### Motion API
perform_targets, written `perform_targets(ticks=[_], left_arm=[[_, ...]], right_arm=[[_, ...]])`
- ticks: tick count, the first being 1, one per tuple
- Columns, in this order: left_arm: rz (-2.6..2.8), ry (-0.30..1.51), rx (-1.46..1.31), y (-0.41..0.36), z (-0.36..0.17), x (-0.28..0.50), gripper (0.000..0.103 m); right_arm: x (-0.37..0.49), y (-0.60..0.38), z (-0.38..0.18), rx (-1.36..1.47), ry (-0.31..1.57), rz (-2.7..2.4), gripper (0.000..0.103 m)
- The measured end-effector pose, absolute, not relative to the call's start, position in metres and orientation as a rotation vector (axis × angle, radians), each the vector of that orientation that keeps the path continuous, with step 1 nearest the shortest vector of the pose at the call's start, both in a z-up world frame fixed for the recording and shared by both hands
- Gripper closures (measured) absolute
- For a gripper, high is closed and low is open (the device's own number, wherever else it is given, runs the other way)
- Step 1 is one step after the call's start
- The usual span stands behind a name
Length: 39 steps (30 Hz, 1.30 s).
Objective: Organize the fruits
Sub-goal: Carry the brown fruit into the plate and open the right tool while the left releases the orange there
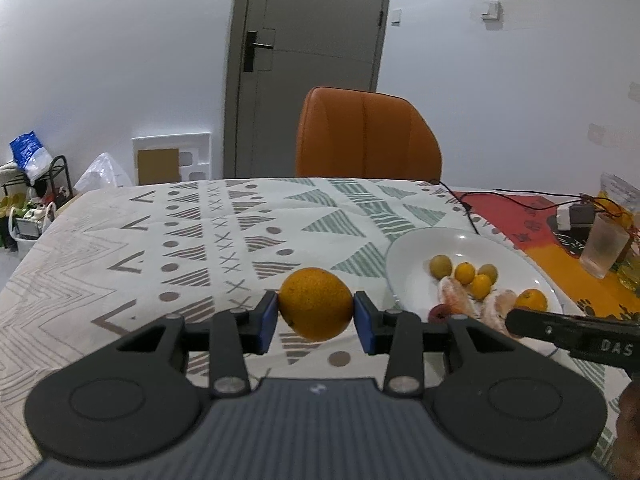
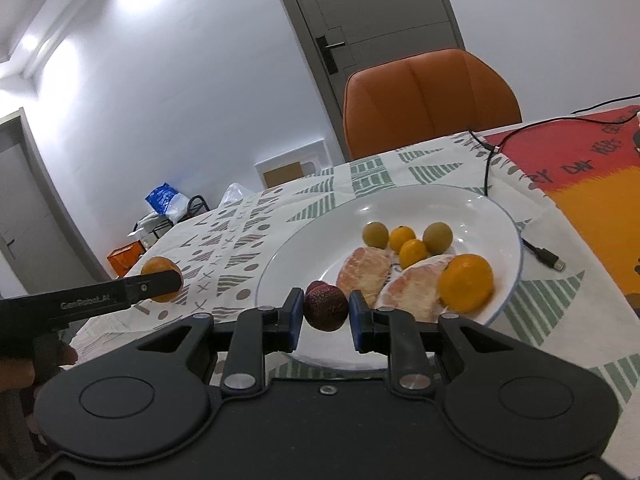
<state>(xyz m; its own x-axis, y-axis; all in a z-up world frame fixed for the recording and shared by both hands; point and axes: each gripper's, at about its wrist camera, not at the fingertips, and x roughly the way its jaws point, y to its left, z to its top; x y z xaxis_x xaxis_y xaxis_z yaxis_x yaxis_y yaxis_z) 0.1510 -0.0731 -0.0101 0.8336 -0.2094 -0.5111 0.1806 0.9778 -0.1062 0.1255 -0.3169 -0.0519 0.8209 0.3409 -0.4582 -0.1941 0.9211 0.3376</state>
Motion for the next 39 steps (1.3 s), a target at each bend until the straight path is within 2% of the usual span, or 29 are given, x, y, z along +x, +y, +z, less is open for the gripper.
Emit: perform_targets(ticks=[39], left_arm=[[-0.389, 0.569, 0.002, -0.165, -0.019, 0.154, 0.063]], right_arm=[[0.11, -0.359, -0.057, 0.34, 0.532, 0.239, 0.07]])
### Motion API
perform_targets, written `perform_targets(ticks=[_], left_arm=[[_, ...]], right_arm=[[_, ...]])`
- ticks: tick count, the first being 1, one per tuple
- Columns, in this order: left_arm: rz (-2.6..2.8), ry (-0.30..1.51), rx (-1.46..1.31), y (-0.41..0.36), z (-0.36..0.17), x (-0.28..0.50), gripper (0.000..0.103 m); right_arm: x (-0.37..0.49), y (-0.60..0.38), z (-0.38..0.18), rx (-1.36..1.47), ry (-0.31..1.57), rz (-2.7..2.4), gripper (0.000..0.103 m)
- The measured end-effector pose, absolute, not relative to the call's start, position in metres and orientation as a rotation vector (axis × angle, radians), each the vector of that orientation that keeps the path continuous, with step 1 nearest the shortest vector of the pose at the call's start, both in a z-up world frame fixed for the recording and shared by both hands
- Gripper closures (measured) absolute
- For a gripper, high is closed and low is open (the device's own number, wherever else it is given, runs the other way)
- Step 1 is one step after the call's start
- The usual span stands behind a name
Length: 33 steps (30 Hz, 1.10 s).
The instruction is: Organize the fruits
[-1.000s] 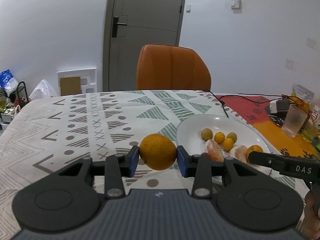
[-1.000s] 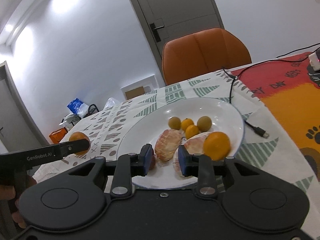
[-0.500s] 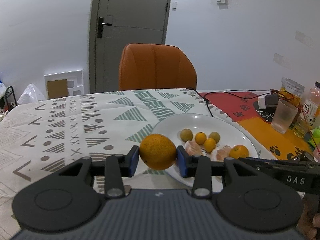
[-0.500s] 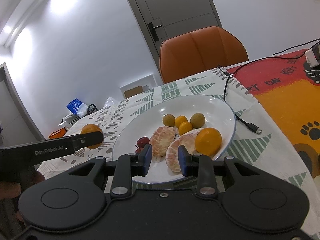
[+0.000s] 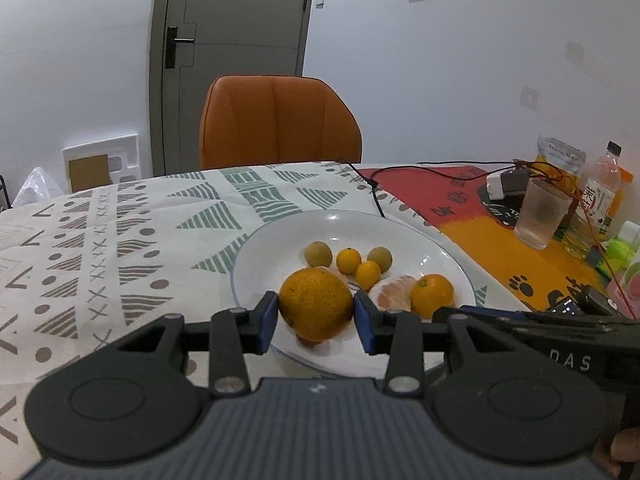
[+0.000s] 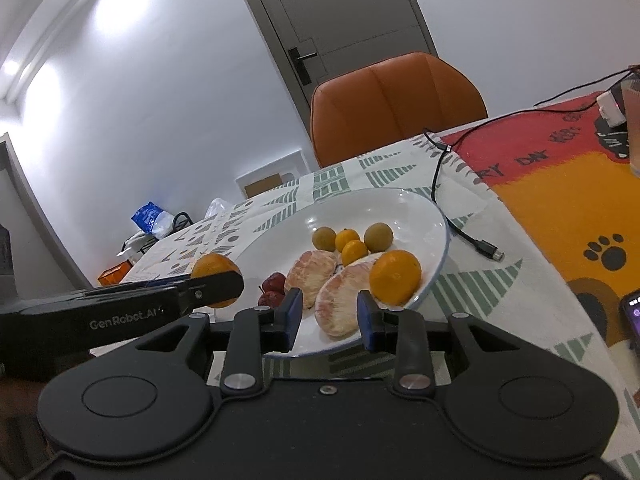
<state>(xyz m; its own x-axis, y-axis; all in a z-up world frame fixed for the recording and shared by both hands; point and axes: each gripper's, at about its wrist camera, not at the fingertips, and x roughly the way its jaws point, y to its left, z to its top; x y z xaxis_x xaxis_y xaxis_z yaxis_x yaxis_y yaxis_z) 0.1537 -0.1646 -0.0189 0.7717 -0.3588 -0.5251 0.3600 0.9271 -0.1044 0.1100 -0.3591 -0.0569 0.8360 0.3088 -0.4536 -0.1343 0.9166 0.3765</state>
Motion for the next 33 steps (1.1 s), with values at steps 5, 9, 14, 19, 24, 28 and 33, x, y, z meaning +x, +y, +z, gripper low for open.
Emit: perform_targets(ticks=[5, 9, 14, 19, 24, 28, 33], left_arm=[[-0.363, 0.547, 0.021, -0.162, -0.012, 0.147, 0.059], [-0.329, 0.537, 0.006, -0.15, -0.006, 0.143, 0.048], [-0.274, 0.521, -0.053, -0.125, 0.002, 0.135, 0.028], [-0.209, 0.502, -0.059, -0.105, 0.009, 0.125, 0.015], [-0.14, 0.499, -0.076, -0.086, 0.012, 0.114, 0.012], [-0.101, 0.496, -0.081, -0.073, 0.012, 0.107, 0.011], [-0.063, 0.505, -0.068, -0.069, 0.011, 0.105, 0.011]], right_arm=[[0.106, -0.36, -0.055, 0.342, 0.532, 0.249, 0.067], [0.104, -0.358, -0.053, 0.343, 0.527, 0.265, 0.066], [0.102, -0.351, -0.049, 0.339, 0.518, 0.291, 0.062], [0.099, -0.341, -0.044, 0.331, 0.509, 0.308, 0.053], [0.096, -0.331, -0.04, 0.321, 0.501, 0.326, 0.037], [0.094, -0.324, -0.037, 0.305, 0.493, 0.354, 0.028], [0.095, -0.323, -0.039, 0.321, 0.482, 0.369, 0.023]])
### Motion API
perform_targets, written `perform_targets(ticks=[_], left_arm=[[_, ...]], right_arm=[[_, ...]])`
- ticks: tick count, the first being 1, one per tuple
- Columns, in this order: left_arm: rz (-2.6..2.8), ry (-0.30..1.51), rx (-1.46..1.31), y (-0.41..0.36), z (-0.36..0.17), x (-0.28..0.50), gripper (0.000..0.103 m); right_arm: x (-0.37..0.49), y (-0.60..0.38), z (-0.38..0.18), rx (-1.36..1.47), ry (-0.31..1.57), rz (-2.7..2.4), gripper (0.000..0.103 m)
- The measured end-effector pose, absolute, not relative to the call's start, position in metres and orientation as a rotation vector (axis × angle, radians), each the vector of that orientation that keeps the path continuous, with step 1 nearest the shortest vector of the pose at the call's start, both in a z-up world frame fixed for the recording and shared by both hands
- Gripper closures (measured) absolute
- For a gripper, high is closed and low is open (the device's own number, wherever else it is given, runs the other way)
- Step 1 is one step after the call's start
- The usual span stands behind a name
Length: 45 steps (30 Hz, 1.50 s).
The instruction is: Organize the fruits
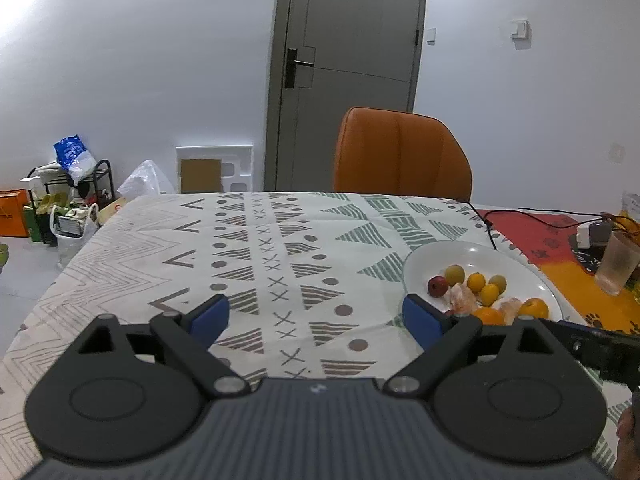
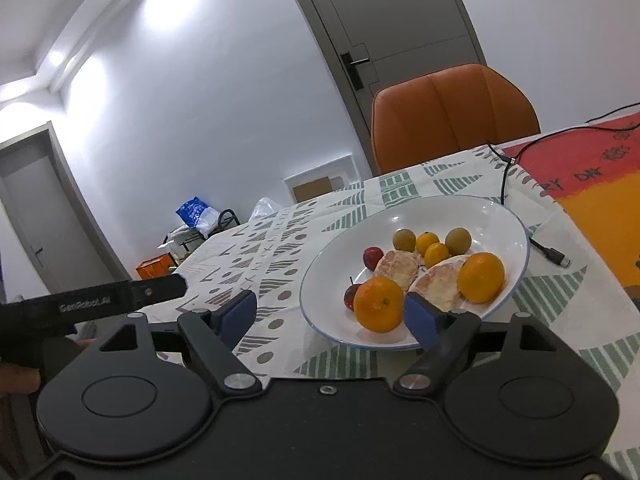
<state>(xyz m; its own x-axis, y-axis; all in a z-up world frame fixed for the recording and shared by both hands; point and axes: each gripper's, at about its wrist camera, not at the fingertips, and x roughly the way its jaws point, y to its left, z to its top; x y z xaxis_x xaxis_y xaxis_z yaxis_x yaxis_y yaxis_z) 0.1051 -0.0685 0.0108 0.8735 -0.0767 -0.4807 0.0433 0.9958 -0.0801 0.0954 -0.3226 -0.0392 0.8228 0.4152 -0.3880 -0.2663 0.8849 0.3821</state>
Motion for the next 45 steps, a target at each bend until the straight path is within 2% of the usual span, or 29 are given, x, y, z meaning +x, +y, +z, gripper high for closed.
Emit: perform_targets(ticks=[5, 12, 19, 45], left_arm=[[-0.05, 0.496, -0.077, -0.059, 0.014, 0.099, 0.011], [-0.037, 0.498, -0.108, -0.043, 0.02, 0.082, 0.008], [-0.01, 0.52, -0.103, -0.032, 0.021, 0.06, 0.004], [-0.02, 0.583, -0.108, -0.022, 0.023, 0.018, 0.003]], right_arm=[[0.094, -0.317, -0.033, 0.31, 0.462, 0.364, 0.022], [0.082, -0.306, -0.023, 0.272, 0.471, 0.362, 0.0], [0.067, -0.3, -0.014, 0.229, 0.484, 0.343, 0.0], [0.023, -0.296, -0.004, 0.137, 0.469, 0.356, 0.0]])
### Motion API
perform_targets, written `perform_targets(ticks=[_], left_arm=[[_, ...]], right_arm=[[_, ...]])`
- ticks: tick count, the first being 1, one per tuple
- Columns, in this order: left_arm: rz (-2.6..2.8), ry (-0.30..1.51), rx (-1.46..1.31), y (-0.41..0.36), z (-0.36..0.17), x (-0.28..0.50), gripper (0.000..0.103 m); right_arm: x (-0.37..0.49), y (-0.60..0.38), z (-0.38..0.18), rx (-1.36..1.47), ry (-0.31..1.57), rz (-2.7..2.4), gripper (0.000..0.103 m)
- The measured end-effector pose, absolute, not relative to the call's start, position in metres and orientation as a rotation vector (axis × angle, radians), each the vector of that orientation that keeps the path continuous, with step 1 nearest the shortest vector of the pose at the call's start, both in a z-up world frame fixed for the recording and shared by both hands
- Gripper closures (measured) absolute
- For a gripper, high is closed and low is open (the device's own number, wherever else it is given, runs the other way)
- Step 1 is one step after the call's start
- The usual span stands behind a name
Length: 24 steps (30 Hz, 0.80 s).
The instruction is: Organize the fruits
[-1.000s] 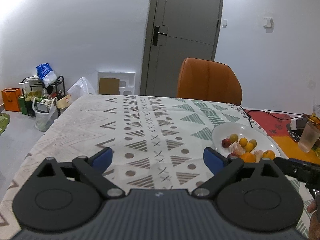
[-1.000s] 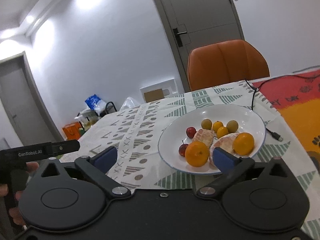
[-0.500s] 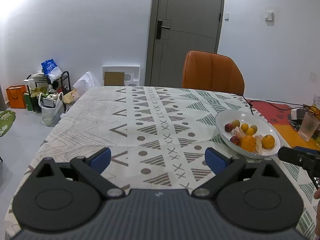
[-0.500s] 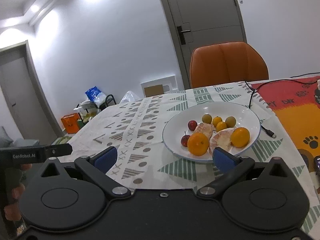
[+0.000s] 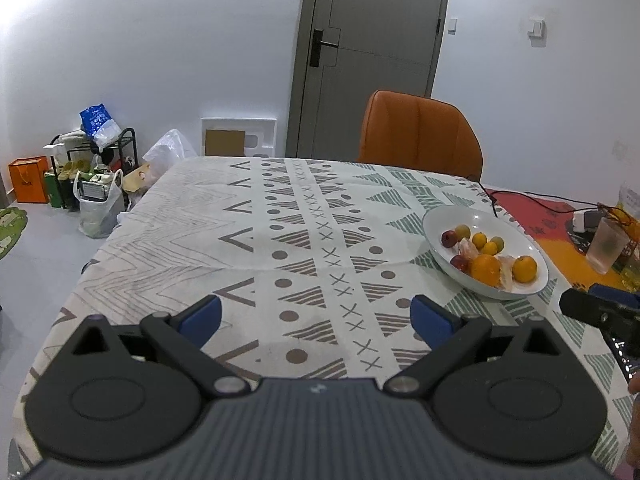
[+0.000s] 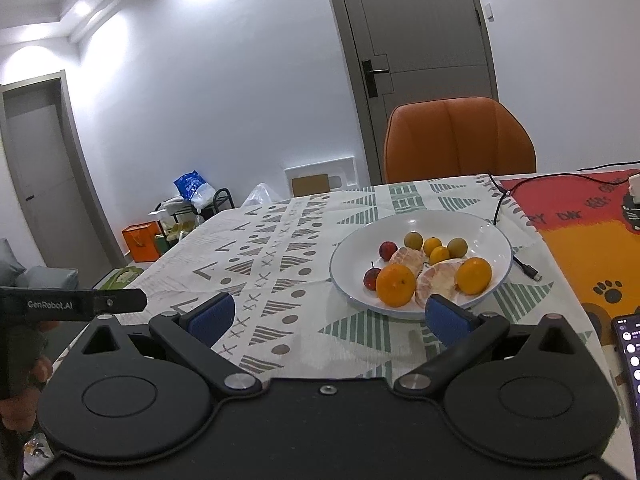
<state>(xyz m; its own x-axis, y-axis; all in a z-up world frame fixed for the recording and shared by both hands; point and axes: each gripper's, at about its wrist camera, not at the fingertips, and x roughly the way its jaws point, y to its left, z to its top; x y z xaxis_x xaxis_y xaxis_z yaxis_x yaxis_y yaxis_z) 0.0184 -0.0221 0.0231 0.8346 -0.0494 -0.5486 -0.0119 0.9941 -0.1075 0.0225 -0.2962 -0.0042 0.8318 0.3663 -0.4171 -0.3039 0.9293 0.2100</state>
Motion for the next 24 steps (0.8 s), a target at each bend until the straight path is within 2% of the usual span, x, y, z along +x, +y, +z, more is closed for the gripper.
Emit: perform_targets(ticks=[24], left_arm=[[-0.009, 0.574, -0.099, -0.0216, 0.0237, 0.0145, 0.003]], right_arm=[[0.0213, -0.2897, -0.0115, 0.131, 0.485, 0.363, 0.0]])
